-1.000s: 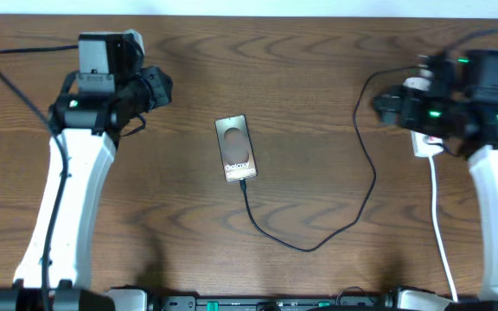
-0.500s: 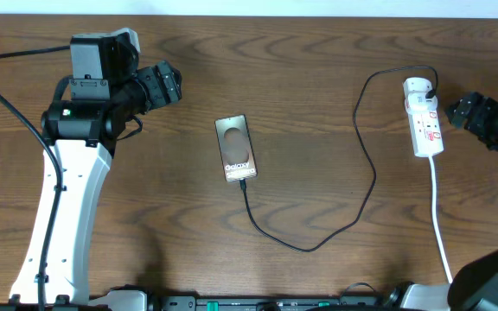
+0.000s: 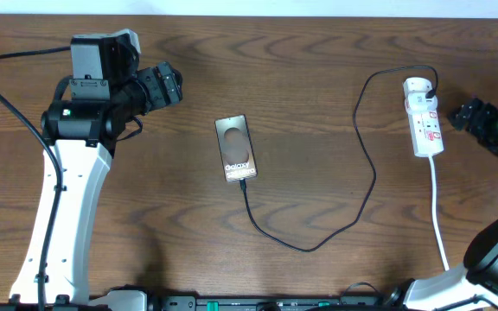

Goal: Plug charger to phone and switch on socket

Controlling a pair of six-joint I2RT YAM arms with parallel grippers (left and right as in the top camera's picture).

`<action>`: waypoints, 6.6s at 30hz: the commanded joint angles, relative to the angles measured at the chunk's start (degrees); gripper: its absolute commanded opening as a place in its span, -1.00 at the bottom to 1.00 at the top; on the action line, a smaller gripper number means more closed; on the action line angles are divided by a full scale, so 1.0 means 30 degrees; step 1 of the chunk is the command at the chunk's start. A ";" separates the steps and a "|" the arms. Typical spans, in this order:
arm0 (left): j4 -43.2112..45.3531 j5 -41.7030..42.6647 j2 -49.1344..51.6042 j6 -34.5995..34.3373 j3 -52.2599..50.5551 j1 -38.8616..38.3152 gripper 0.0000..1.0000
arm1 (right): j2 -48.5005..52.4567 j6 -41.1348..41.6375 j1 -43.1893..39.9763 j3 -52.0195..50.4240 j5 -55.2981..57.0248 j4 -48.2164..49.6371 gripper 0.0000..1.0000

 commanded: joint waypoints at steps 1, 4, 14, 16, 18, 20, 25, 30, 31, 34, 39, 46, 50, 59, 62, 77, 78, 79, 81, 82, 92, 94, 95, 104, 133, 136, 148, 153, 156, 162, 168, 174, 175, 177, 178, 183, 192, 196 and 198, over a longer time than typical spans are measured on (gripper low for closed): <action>-0.0044 -0.0124 -0.0073 0.0124 0.0270 -0.0007 0.83 | 0.1020 0.0197 -0.0648 0.0109 -0.0124 0.0474 0.82; -0.0066 -0.0124 -0.0073 0.0117 0.0270 -0.0007 0.95 | 0.1741 0.0197 -0.0976 0.0109 -0.0117 0.1173 0.82; -0.0073 -0.0124 -0.0073 0.0117 0.0270 -0.0007 0.96 | 0.3038 -0.1603 -0.0386 0.0109 -0.0051 0.3759 0.79; -0.0073 -0.0124 -0.0073 0.0117 0.0270 -0.0007 0.96 | 0.3242 -0.1596 -0.0153 0.0102 0.0401 0.4102 0.79; -0.0073 -0.0124 -0.0073 0.0117 0.0270 -0.0007 0.95 | 0.3468 -0.1588 0.0036 0.0102 0.0612 0.4444 0.79; -0.0073 -0.0124 -0.0073 0.0124 0.0270 -0.0007 0.96 | 0.3687 -0.1588 0.0211 0.0102 0.0940 0.4699 0.79; -0.0066 -0.0124 -0.0073 0.0117 0.0270 -0.0007 0.96 | 0.4342 -0.1596 0.0568 0.0102 0.1494 0.5435 0.81; -0.0073 -0.0124 -0.0073 0.0124 0.0270 -0.0007 0.96 | 0.4918 -0.2200 0.0823 0.0102 0.2098 0.6222 0.85; -0.0073 -0.0124 -0.0073 0.0117 0.0270 -0.0007 0.96 | 0.4998 -0.2484 0.0882 0.0102 0.2098 0.6309 0.85; -0.0066 -0.0124 -0.0073 0.0124 0.0270 -0.0007 0.96 | 0.5202 -0.2776 0.1086 0.0102 0.2543 0.6543 0.86; -0.0073 -0.0124 -0.0073 0.0124 0.0270 -0.0007 0.96 | 0.5319 -0.3373 0.1413 0.0102 0.2878 0.6994 0.89; -0.0073 -0.0124 -0.0073 0.0124 0.0270 -0.0007 0.96 | 0.5406 -0.3330 0.1479 0.0102 0.2871 0.7286 0.90; -0.0073 -0.0124 -0.0073 0.0124 0.0270 -0.0007 0.96 | 0.5748 -0.3293 0.1501 0.0102 0.2863 0.7293 0.90; -0.0073 -0.0124 -0.0073 0.0117 0.0270 -0.0007 0.96 | 0.6382 -0.3075 0.1530 0.0102 0.2863 0.7541 0.95; -0.0066 -0.0124 -0.0073 0.0124 0.0270 -0.0007 0.96 | 0.6382 -0.2769 0.1530 0.0102 0.2863 0.7657 0.95; -0.0073 -0.0124 -0.0073 0.0117 0.0270 -0.0007 0.96 | 0.6397 -0.1931 0.1537 0.0102 0.1457 0.7672 0.96; -0.0066 -0.0124 -0.0073 0.0124 0.0270 -0.0007 0.96 | 0.6404 -0.1938 0.1545 0.0102 0.1239 0.7635 0.96; -0.0066 -0.0124 -0.0073 0.0124 0.0270 -0.0007 0.96 | 0.6419 -0.1931 0.1552 0.0102 0.1115 0.7577 0.95; -0.0073 -0.0124 -0.0073 0.0124 0.0270 -0.0007 0.95 | 0.6441 -0.1931 0.1625 0.0102 0.1064 0.7424 0.95; -0.0066 -0.0124 -0.0073 0.0124 0.0270 -0.0007 0.96 | 0.6455 -0.1931 0.1668 0.0102 0.1064 0.7351 0.96; -0.0073 -0.0124 -0.0073 0.0117 0.0270 -0.0007 0.96 | 0.7009 -0.1931 0.2382 0.0080 0.1071 0.7082 0.95; -0.0073 -0.0124 -0.0073 0.0117 0.0270 -0.0007 0.96 | 0.7286 -0.1931 0.2528 0.0080 0.1078 0.6972 0.96; -0.0073 -0.0124 -0.0073 0.0124 0.0270 -0.0007 0.95 | 0.7388 -0.1923 0.2594 0.0080 0.1071 0.6914 0.96; -0.0073 -0.0124 -0.0073 0.0124 0.0270 -0.0007 0.96 | 0.7715 -0.1785 0.3002 0.0080 0.0903 0.6171 0.95; -0.0066 -0.0124 -0.0073 0.0124 0.0262 -0.0007 0.96 | 0.7300 -0.0430 0.3031 0.0146 0.1129 0.4138 0.98; -0.0073 -0.0124 -0.0073 0.0124 0.0262 -0.0007 0.95 | 0.7045 -0.0517 0.3031 0.0146 0.1311 0.4051 0.99; -0.0073 -0.0124 -0.0073 0.0124 0.0262 -0.0007 0.96 | 0.6863 -0.0590 0.3016 0.0189 0.2302 0.4153 0.98; -0.0073 -0.0124 -0.0073 0.0117 0.0262 -0.0007 0.96 | 0.5690 -0.0590 0.2994 0.0561 0.3147 0.3228 0.98; -0.0066 -0.0124 -0.0073 0.0117 0.0262 -0.0007 0.96 | 0.4087 -0.0612 0.2994 0.0721 0.3942 0.2557 0.99; -0.0066 -0.0124 -0.0073 0.0117 0.0262 -0.0007 0.96 | -0.0525 -0.1749 0.3016 0.1005 0.2834 -0.0386 0.99; -0.0073 -0.0124 -0.0073 0.0124 0.0255 -0.0007 0.96 | -0.5603 -0.3198 0.3038 0.1005 0.0758 -0.3388 0.99; -0.0073 -0.0124 -0.0073 0.0124 0.0255 -0.0007 0.96 | -1.0353 -0.4138 0.3031 0.1005 -0.0299 -0.7082 0.98; -0.0073 -0.0124 -0.0073 0.0117 0.0255 -0.0007 0.96 | -1.1089 -0.4124 0.3031 0.1005 -0.0291 -0.7657 0.99; -0.0073 -0.0124 -0.0073 0.0117 0.0255 -0.0007 0.96 | -1.2517 -0.4065 0.3031 0.1005 -0.0262 -0.8699 0.99; -0.0073 -0.0124 -0.0073 0.0124 0.0255 -0.0007 0.96 | -1.3486 -0.4065 0.3024 0.1005 -0.0284 -0.9500 0.99; -0.0073 -0.0124 -0.0073 0.0124 0.0255 -0.0007 0.96 | -1.6378 -0.3002 0.3031 0.1005 0.0306 -1.2291 0.98; -0.0073 -0.0124 -0.0073 0.0117 0.0255 -0.0007 0.96 | -1.9912 -0.3220 0.3031 0.0998 0.0597 -1.3631 0.99; -0.0073 -0.0124 -0.0073 0.0124 0.0255 -0.0007 0.95 | -2.0429 -0.4619 0.3031 0.0998 0.0590 -1.3420 0.98; -0.0073 -0.0124 -0.0073 0.0124 0.0255 -0.0007 0.96 | -2.0458 -0.5034 0.3031 0.0991 0.0590 -1.3129 0.98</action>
